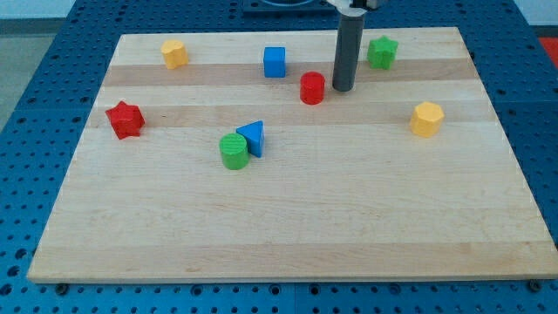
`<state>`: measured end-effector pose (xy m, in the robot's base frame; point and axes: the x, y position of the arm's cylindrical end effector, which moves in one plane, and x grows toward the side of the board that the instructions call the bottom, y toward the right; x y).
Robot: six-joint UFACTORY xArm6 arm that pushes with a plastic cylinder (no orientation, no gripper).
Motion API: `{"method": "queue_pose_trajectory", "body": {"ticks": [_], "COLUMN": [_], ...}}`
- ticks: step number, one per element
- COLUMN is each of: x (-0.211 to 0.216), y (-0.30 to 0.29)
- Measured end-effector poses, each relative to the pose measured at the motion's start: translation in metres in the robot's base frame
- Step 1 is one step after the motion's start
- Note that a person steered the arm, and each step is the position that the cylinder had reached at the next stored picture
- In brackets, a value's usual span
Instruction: Move green circle towards bottom right
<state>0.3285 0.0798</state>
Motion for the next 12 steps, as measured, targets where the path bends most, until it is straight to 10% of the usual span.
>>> {"method": "queue_pose_trajectory", "body": {"ticks": [5,10,12], "x": [0.091,0.211,0.199], "y": [-0.177,-0.129,-0.128]}}
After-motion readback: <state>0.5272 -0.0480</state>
